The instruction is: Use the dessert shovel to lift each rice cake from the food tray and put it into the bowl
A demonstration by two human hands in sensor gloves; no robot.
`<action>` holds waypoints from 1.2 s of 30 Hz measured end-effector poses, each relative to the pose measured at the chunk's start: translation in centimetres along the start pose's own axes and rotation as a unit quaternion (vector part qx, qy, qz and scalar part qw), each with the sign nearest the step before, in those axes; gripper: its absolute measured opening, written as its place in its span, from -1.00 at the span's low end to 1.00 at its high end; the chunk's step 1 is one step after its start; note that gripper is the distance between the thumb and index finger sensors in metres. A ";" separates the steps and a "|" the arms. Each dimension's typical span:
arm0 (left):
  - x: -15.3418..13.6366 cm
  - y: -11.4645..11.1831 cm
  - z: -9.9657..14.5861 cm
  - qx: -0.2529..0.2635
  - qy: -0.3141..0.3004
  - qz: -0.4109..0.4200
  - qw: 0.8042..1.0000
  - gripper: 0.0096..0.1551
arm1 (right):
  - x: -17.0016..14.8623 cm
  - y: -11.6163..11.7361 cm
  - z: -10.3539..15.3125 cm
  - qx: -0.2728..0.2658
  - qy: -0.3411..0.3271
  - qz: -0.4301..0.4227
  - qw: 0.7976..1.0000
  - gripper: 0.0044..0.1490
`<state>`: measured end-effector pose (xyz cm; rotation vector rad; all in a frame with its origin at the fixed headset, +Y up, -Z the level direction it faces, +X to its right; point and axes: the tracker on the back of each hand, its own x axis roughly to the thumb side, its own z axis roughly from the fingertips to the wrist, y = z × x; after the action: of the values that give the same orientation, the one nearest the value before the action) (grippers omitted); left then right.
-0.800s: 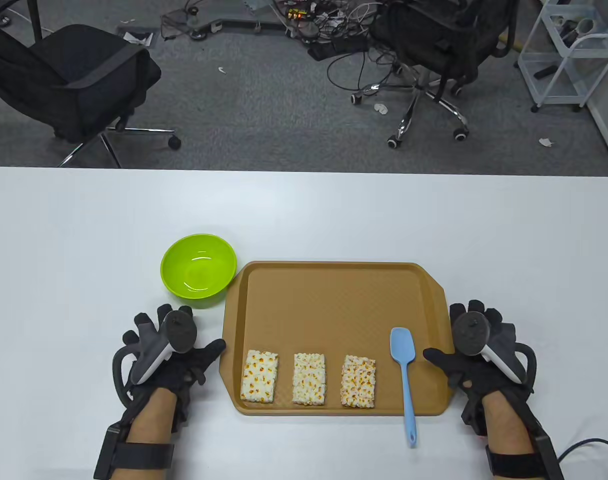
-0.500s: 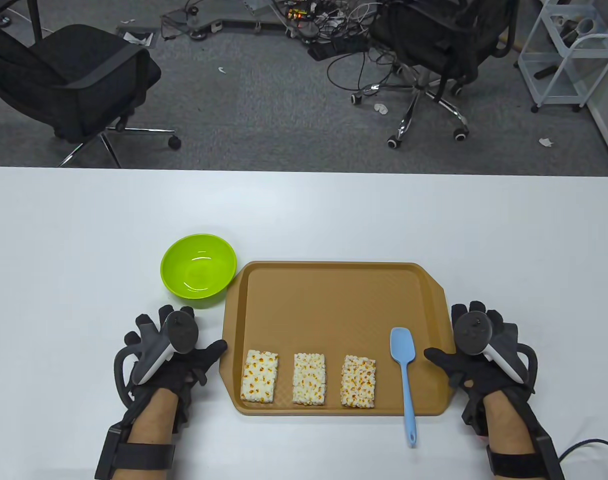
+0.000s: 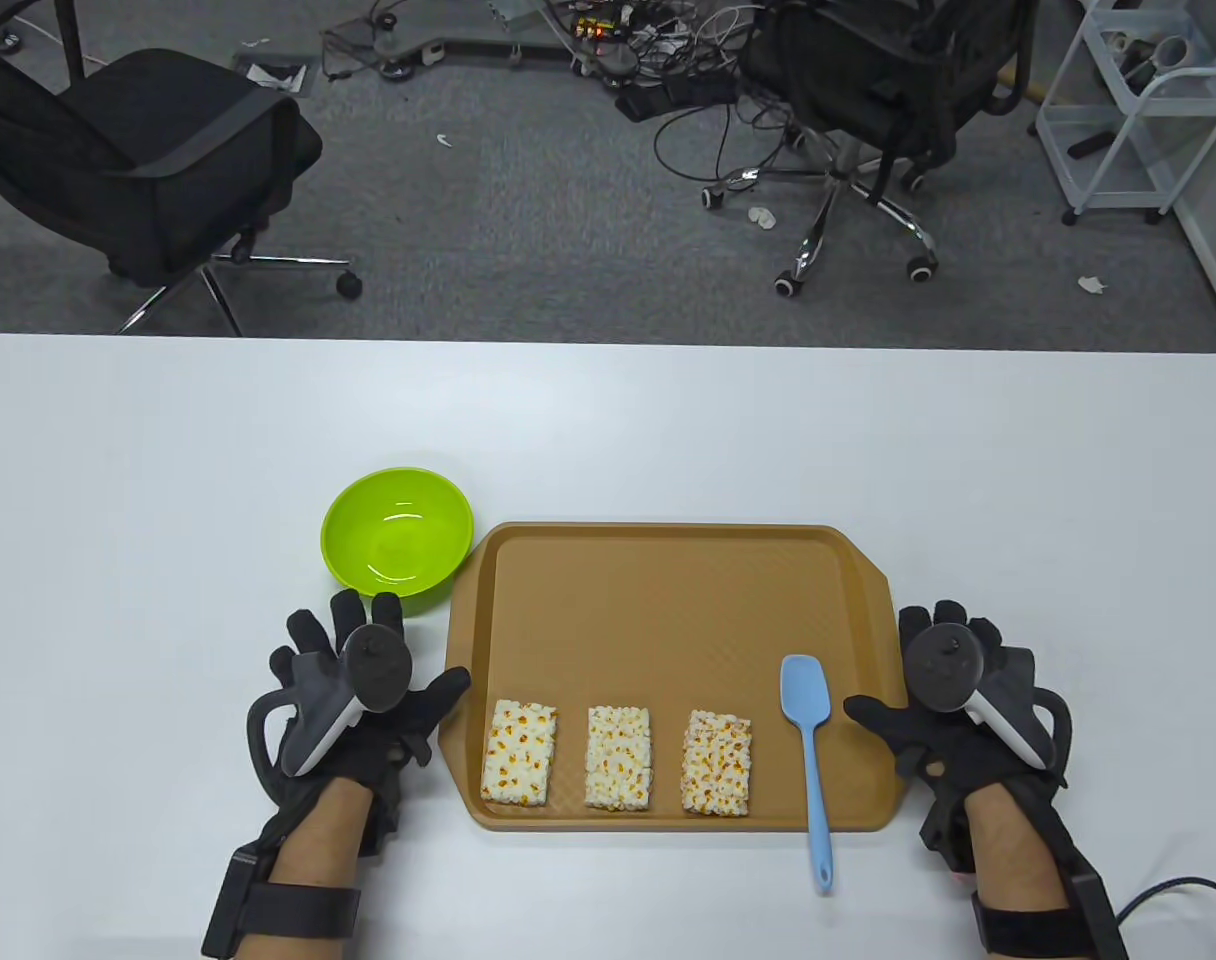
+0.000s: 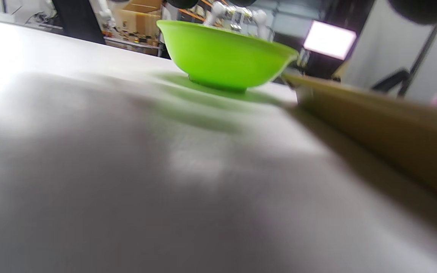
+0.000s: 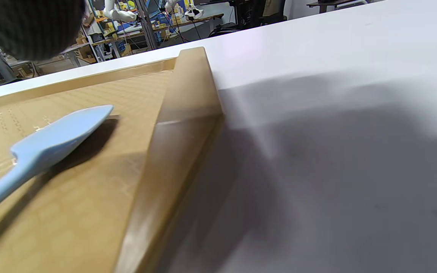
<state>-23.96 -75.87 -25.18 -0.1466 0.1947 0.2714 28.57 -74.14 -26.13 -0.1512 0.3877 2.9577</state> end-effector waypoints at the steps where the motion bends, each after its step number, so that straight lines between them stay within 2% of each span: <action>1: -0.3 0.2 -0.1 0.009 0.007 0.033 0.999 0.23 | 0.1 0.0 0.0 0.001 -0.001 0.000 1.000 0.32; 5: -1.3 0.6 -1.1 0.020 0.047 0.176 0.983 0.20 | 0.4 0.3 0.0 0.011 -0.005 0.004 1.000 0.32; 10: -2.1 1.5 -2.6 0.035 0.112 0.189 0.975 0.19 | 0.7 0.4 0.0 0.013 -0.009 0.003 1.000 0.31; 12: -2.7 1.1 -3.5 0.016 0.151 0.279 0.948 0.16 | 0.8 0.5 0.0 0.019 -0.014 0.000 1.000 0.31; 17: -3.4 -0.1 -5.1 0.001 0.205 0.385 0.900 0.13 | 1.0 0.8 0.0 0.032 -0.021 -0.002 0.999 0.31; 20: -3.7 -1.2 -6.0 -0.006 0.217 0.430 0.876 0.10 | 0.9 0.8 0.0 0.031 -0.021 -0.005 0.999 0.31; 22: -3.8 -1.5 -6.4 0.004 0.212 0.451 0.867 0.05 | 0.9 0.7 0.0 0.030 -0.021 -0.006 0.999 0.31; 28: -4.2 -2.0 -7.0 0.023 0.207 0.465 0.860 -0.14 | 1.0 0.8 -0.1 0.028 -0.020 -0.004 0.999 0.31; 32: -4.8 -1.9 -6.9 0.026 0.214 0.510 0.833 -0.20 | 1.0 0.9 -0.2 0.027 -0.021 -0.006 0.999 0.30; 36: -5.4 -1.6 -6.7 0.031 0.215 0.523 0.824 -0.21 | 0.8 0.7 -0.2 0.010 -0.037 -0.041 0.998 0.30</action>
<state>-29.72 -79.88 -30.37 -0.0169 0.7373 1.3407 27.66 -74.77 -26.28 -0.0550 0.3921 2.8680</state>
